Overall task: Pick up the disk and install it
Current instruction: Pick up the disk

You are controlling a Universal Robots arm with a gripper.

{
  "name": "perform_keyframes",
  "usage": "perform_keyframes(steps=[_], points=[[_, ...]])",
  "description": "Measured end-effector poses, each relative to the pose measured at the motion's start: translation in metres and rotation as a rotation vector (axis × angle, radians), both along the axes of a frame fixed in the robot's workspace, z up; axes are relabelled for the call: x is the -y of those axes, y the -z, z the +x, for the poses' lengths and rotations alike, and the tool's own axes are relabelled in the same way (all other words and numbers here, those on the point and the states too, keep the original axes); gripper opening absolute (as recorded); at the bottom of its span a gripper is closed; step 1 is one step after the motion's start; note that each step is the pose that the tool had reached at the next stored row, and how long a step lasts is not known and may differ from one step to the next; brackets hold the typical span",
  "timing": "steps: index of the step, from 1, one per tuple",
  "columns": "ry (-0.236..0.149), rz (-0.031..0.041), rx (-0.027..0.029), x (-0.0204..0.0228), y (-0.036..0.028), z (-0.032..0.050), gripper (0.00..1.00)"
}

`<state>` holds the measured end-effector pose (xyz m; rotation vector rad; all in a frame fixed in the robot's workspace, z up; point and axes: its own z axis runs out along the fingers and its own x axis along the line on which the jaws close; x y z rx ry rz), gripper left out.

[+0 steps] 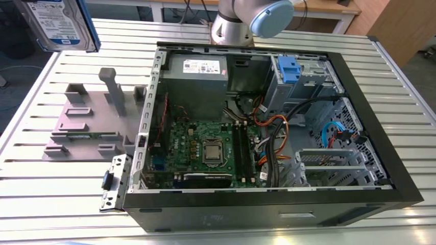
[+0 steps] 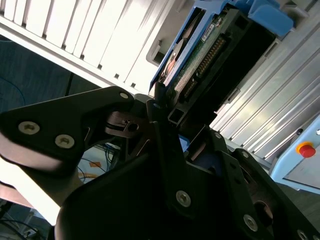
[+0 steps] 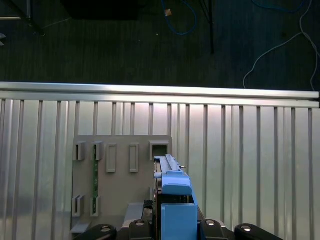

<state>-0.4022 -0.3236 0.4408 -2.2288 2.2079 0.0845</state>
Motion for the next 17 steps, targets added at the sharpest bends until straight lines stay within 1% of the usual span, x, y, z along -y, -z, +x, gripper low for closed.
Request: perform_keyframes(steps=[17], points=[[0.0, -0.0001, -0.0001, 0.0, -0.0046, 0.0002, 0.37]])
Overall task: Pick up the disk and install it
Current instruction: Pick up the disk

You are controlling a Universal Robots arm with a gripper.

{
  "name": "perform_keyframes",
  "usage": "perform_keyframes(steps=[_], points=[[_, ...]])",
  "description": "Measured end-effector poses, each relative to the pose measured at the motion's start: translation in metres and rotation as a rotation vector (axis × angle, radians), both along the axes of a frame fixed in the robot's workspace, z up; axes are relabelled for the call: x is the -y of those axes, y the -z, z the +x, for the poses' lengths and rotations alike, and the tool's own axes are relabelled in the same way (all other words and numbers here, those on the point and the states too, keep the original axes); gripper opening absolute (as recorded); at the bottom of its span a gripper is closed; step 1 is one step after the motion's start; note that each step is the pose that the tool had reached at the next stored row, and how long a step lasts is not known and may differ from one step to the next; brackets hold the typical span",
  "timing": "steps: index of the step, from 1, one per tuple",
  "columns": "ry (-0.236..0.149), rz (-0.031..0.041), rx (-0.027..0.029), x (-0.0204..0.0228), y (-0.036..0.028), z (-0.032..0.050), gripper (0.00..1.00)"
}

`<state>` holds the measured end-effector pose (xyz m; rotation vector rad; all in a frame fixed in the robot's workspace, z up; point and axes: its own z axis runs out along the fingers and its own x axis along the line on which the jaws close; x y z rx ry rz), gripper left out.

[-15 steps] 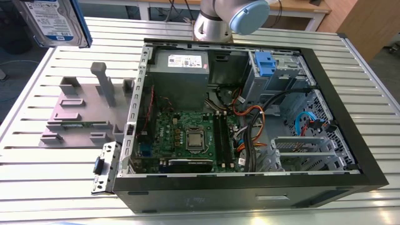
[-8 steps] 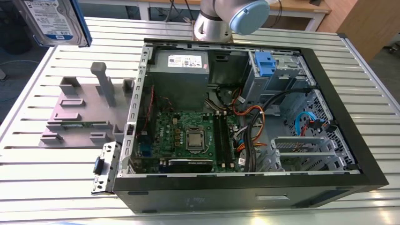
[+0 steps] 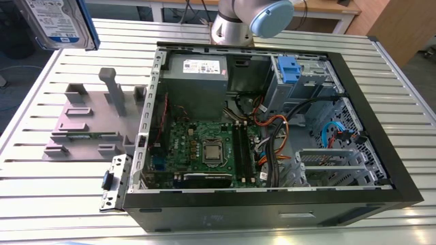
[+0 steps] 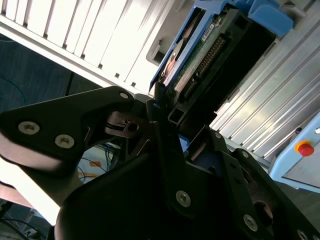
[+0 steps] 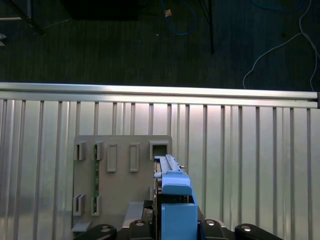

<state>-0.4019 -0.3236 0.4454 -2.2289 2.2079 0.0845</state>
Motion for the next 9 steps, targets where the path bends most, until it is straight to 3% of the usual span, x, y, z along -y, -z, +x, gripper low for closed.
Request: perform_keyframes(steps=[9], points=[[0.0, 0.0, -0.0001, 0.0, -0.0024, 0.0002, 0.37]])
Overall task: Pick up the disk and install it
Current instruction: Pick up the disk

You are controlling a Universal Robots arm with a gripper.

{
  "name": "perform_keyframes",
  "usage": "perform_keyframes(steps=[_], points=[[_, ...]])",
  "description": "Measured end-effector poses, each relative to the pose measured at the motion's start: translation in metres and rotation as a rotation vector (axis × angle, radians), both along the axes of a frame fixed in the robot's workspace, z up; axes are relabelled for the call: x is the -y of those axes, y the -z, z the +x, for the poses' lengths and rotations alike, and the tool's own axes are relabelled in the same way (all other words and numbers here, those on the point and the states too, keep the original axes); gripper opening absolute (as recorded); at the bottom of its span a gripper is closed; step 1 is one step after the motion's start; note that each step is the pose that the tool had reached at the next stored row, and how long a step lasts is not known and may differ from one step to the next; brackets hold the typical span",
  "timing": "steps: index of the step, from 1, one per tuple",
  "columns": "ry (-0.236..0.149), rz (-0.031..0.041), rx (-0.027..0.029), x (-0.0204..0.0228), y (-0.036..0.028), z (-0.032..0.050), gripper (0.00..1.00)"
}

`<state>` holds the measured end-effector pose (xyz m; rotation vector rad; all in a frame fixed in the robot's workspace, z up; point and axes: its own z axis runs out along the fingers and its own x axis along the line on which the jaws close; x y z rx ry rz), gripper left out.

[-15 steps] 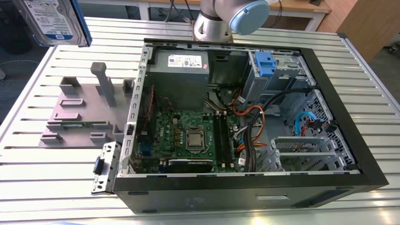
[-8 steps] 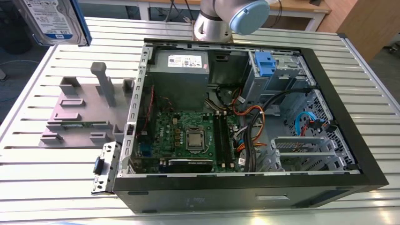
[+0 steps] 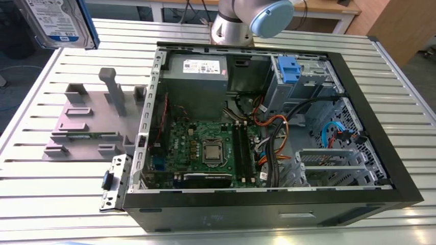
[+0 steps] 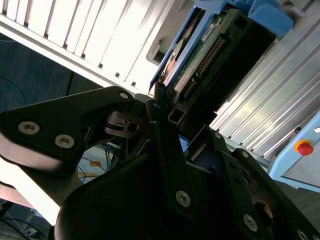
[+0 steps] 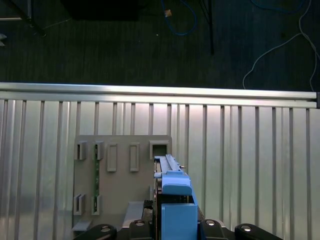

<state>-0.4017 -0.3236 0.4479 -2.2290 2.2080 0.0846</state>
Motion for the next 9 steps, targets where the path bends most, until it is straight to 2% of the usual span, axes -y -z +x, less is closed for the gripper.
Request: perform_keyframes(steps=[9], points=[[0.0, 0.0, 0.0, 0.0, -0.0026, 0.0001, 0.37]])
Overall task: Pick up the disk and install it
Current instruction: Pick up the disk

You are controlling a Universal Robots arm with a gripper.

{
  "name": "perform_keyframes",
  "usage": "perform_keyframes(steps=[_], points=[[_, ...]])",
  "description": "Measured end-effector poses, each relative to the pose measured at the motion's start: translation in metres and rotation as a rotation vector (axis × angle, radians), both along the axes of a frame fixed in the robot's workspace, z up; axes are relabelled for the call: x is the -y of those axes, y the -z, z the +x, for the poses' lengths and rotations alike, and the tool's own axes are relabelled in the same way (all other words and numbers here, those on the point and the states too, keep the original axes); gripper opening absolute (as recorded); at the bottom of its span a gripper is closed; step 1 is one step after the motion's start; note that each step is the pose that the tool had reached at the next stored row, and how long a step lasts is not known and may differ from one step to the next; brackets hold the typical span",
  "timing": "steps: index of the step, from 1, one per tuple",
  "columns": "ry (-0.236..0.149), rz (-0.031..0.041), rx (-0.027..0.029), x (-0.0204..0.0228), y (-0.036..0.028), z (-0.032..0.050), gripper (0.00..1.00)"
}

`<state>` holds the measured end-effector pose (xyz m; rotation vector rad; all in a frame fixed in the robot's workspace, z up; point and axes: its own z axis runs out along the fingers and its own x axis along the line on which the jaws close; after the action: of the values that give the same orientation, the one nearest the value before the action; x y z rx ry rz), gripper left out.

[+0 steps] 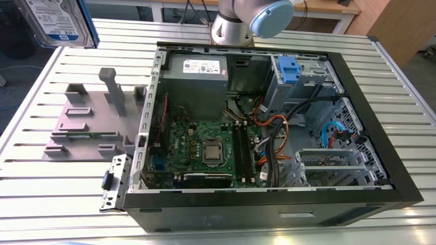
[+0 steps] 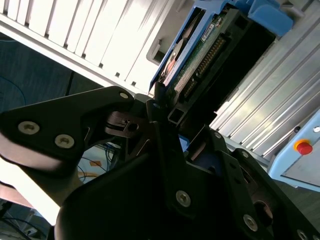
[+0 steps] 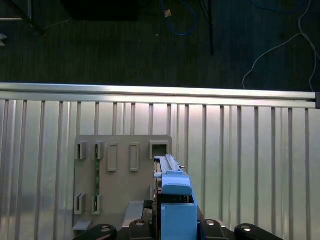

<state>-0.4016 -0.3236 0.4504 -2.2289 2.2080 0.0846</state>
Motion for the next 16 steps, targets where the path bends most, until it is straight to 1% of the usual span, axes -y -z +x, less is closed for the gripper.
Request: perform_keyframes(steps=[16], points=[[0.0, 0.0, -0.0001, 0.0, -0.0056, 0.0002, 0.37]])
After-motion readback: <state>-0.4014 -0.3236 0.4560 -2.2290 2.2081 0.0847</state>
